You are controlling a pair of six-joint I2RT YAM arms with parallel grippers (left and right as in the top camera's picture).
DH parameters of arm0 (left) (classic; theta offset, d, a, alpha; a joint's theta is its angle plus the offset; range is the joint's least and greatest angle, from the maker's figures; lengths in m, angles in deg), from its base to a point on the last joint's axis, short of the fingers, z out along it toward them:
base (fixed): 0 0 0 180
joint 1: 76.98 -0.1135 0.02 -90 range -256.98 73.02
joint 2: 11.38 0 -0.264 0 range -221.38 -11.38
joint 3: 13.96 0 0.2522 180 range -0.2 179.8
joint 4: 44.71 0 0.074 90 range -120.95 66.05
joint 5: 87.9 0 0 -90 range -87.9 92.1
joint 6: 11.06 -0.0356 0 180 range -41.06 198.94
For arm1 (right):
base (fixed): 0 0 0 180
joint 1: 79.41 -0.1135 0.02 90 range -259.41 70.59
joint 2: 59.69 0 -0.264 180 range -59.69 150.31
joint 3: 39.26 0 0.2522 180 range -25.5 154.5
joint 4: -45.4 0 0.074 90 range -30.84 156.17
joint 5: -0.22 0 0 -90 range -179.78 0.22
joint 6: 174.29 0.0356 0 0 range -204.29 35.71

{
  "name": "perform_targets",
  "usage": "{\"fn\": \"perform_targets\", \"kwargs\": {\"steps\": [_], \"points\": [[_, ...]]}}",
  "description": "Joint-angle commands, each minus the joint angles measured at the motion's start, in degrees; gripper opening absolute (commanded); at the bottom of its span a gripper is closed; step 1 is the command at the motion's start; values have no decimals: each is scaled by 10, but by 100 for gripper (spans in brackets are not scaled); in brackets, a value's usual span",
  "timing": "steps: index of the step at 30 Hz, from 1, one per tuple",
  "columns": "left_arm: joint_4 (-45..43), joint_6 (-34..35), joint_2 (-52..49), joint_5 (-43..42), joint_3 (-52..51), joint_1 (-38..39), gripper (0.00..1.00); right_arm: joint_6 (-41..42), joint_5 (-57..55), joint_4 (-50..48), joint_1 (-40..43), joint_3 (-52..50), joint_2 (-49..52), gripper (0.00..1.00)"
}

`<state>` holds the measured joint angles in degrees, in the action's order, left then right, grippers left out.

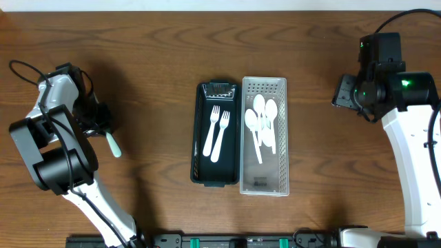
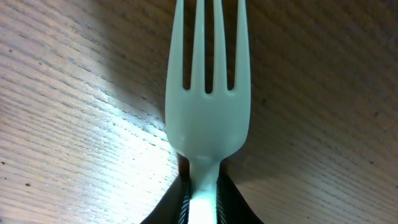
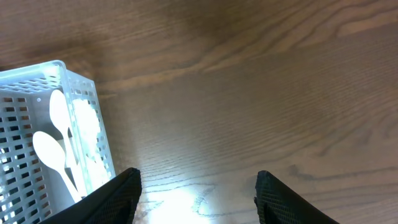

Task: Pack container
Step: 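Lower the left gripper onto the last white fork and grasp it, then carry the fork into the black basket and release it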

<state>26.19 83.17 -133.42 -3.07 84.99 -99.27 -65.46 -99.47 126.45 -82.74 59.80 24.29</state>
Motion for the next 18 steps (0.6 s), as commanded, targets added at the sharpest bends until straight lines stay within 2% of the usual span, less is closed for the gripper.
{"fn": "perform_targets", "kwargs": {"steps": [1,4,10,18], "points": [[2,-1,6,11,-10,8,10,-5,-4,0,4,-3,0,63],[2,-1,53,11,-8,21,6,-5,-4,0,4,-3,0,63],[18,-1,189,10,-8,78,6,-5,-4,0,4,-3,0,63],[31,49,365,11,-8,268,6,-5,-4,-9,4,-3,0,63]]}}
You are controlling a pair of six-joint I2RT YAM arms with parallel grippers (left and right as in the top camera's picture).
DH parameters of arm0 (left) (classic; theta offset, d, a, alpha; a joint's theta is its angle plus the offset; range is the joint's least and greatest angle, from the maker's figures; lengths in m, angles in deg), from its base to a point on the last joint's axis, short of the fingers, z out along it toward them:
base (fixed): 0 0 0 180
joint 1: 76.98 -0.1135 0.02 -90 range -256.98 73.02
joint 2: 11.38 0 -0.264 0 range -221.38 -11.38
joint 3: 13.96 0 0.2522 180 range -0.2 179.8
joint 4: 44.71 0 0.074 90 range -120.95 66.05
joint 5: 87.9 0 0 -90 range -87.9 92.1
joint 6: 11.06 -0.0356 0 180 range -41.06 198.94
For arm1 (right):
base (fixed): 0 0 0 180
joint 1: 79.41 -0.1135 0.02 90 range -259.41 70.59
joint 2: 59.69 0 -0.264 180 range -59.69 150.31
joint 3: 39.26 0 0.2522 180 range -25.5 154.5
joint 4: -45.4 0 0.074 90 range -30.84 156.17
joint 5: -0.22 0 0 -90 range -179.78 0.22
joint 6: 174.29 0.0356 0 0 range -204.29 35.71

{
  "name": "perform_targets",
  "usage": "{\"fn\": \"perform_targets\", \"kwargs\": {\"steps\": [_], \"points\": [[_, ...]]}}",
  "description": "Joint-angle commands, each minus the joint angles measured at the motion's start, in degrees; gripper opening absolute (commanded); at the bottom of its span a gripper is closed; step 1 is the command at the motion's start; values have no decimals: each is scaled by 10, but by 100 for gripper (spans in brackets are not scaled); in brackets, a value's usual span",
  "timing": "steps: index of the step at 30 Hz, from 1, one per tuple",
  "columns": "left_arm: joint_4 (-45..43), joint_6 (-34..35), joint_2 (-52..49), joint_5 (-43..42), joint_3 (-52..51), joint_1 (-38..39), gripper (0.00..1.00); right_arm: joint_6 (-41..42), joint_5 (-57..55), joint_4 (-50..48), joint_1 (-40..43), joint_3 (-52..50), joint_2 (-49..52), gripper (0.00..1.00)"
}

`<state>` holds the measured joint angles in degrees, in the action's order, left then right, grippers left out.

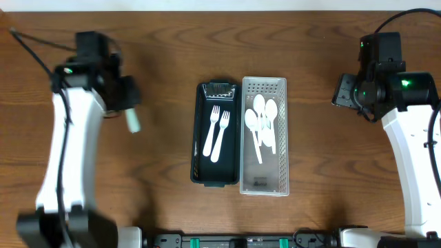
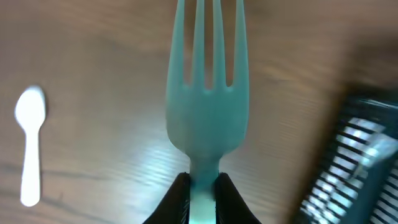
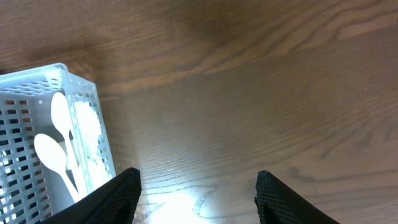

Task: Pack container
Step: 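Carry the fork into the black basket and release it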

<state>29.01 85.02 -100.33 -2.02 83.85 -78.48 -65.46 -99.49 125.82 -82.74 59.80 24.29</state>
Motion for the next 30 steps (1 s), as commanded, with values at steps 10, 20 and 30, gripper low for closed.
{"fn": "perform_targets", "kwargs": {"steps": [10,20,30], "points": [[-43,91,3,0,3,279,6,-5,-4,-15,4,-3,0,63],[-60,90,-155,0,3,348,6,-5,-4,-10,4,-3,0,63],[-53,54,-160,5,4,334,56,-7,-4,5,4,-3,0,63]]}}
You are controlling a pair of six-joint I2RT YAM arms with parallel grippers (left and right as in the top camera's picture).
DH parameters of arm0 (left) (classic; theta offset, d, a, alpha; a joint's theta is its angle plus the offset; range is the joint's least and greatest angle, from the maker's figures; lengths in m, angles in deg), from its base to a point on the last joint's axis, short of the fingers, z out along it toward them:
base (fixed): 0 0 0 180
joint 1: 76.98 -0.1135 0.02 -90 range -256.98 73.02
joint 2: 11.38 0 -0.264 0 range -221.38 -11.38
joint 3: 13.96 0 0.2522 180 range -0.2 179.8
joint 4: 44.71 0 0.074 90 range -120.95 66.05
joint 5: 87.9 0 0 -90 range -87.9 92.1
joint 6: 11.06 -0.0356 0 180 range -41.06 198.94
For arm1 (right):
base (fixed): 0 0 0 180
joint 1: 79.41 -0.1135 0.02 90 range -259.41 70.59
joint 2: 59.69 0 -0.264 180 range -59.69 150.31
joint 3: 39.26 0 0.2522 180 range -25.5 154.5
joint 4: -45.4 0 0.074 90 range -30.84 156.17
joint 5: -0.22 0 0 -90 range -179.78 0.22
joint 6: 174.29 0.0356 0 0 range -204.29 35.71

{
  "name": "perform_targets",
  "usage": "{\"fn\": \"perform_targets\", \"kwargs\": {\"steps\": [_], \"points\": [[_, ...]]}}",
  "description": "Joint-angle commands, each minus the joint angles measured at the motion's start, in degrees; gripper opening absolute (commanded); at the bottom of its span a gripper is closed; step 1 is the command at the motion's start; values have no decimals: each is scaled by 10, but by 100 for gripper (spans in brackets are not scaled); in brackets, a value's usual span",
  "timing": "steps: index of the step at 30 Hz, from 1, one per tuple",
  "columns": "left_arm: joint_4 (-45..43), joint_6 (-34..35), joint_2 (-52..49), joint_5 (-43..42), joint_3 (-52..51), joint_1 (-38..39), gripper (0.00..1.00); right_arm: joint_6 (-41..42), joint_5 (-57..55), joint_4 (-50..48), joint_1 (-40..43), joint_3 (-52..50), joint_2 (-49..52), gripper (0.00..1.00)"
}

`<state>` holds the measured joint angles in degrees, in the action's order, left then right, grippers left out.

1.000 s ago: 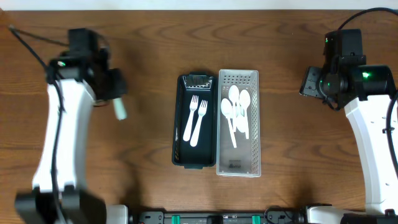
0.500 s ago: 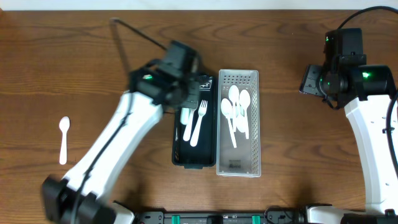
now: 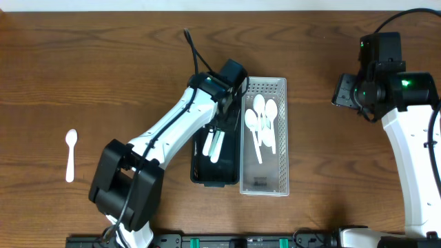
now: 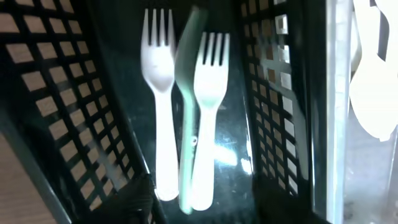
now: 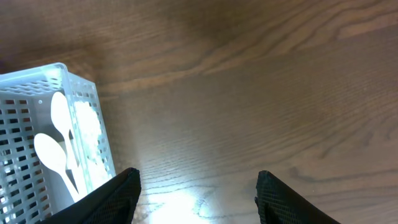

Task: Pack container
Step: 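Carry the fork into the black basket and release it, then move the left gripper to the white spoon on the table and grasp it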

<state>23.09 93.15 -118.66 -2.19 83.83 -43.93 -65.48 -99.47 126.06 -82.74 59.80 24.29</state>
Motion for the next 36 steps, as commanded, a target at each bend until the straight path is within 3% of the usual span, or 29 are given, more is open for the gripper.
{"fn": "perform_targets", "kwargs": {"steps": [1,6,9,15,20,24,28,33,36], "points": [[13,-36,35,16,8,-17,56,-8,-4,2,4,-3,0,63],[61,-61,122,96,49,-67,58,-9,-4,2,4,-3,0,63],[61,-80,190,119,64,-135,70,-9,-4,2,4,-3,0,63],[53,-97,257,118,65,-377,76,-9,-4,2,4,-3,0,63],[43,-116,214,107,61,-542,82,-9,-4,5,4,-3,0,63],[28,-124,144,92,61,-611,82,-9,-4,8,4,-3,0,63],[22,-166,68,92,61,-640,82,-9,-4,13,4,-3,0,63],[17,-310,-14,46,61,-651,85,-9,-4,20,4,-3,0,63],[8,-356,-49,34,61,-658,88,-9,-4,26,4,-3,0,63]]}}
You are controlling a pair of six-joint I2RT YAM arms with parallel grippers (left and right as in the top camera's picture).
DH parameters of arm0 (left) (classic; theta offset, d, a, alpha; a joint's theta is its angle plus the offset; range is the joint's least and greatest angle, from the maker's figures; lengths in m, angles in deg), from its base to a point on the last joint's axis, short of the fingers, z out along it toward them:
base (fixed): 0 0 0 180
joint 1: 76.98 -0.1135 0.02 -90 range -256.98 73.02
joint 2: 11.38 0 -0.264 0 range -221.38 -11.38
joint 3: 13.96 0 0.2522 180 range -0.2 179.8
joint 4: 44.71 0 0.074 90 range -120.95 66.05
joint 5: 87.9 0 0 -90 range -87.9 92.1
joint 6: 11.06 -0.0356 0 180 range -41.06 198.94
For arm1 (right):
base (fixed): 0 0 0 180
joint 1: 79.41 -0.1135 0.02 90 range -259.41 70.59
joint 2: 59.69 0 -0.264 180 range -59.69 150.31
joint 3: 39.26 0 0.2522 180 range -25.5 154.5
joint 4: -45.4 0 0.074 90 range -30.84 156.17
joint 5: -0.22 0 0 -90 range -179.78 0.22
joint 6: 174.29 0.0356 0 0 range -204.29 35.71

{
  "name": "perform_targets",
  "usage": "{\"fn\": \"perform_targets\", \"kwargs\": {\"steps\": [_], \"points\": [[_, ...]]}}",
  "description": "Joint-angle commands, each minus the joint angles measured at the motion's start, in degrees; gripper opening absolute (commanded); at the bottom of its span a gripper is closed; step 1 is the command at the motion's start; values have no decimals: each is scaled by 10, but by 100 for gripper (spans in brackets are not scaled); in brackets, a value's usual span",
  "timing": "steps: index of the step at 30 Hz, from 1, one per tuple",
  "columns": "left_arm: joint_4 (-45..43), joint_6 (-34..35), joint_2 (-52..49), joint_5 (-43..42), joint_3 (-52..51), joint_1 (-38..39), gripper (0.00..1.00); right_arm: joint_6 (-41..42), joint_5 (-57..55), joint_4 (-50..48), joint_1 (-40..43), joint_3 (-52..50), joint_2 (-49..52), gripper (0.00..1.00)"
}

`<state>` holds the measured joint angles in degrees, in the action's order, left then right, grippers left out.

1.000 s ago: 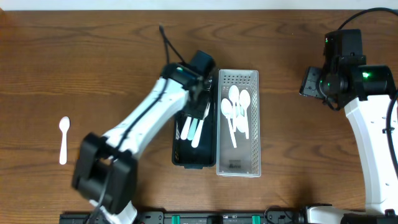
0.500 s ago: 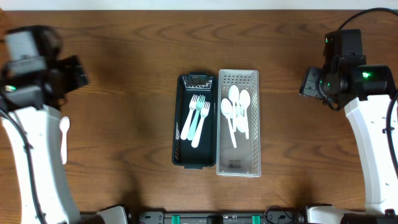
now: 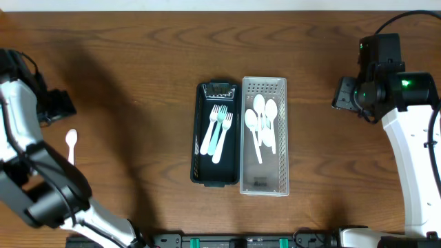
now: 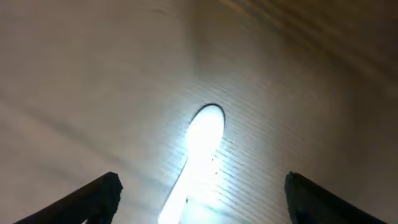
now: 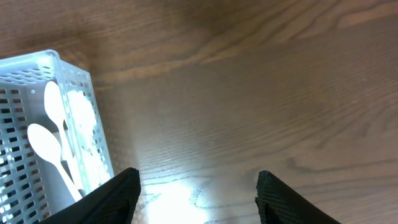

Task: Pack container
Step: 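Move the left gripper to the white spoon on the table and grasp it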

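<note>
A black basket (image 3: 197,138) at mid-table holds three plastic forks (image 3: 218,132), one pale green. Beside it on the right, a white perforated basket (image 3: 281,148) holds several white spoons (image 3: 261,122). One loose white spoon (image 3: 69,147) lies on the wood at far left; it glows bright in the left wrist view (image 4: 198,151). My left gripper (image 4: 202,199) is open, hanging just over that spoon, a finger on each side. My right gripper (image 5: 198,199) is open above bare wood to the right of the white basket (image 5: 31,124).
The brown wooden table (image 3: 138,62) carries only the two baskets and the loose spoon. The left arm's white links reach up along the left edge (image 3: 21,138). The right arm stands along the right edge (image 3: 413,138).
My left gripper was open over the black basket with the green fork lying inside. Now it is at the far left, open over the loose white spoon. The right arm has barely moved.
My left gripper held the green fork at the table's left side, then carried it further right towards the baskets. Then the fork lay in the black basket with the gripper open above it. Now the gripper hangs over the loose spoon at far left.
</note>
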<state>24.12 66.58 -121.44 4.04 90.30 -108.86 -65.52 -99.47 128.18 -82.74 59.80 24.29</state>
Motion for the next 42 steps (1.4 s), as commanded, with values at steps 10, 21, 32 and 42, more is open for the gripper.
{"fn": "perform_targets", "kwargs": {"steps": [10,21,32,42], "points": [[-18,-99,-92,-28,-4,-35,90,-8,-4,10,4,-3,0,63],[-21,-99,-137,-31,-4,-38,89,-4,-4,11,4,-3,0,63],[-32,-99,-144,-31,-20,-38,85,-4,-4,10,4,-3,0,64],[-42,-99,-144,-60,-33,-40,79,-4,-4,11,4,-3,0,64]]}}
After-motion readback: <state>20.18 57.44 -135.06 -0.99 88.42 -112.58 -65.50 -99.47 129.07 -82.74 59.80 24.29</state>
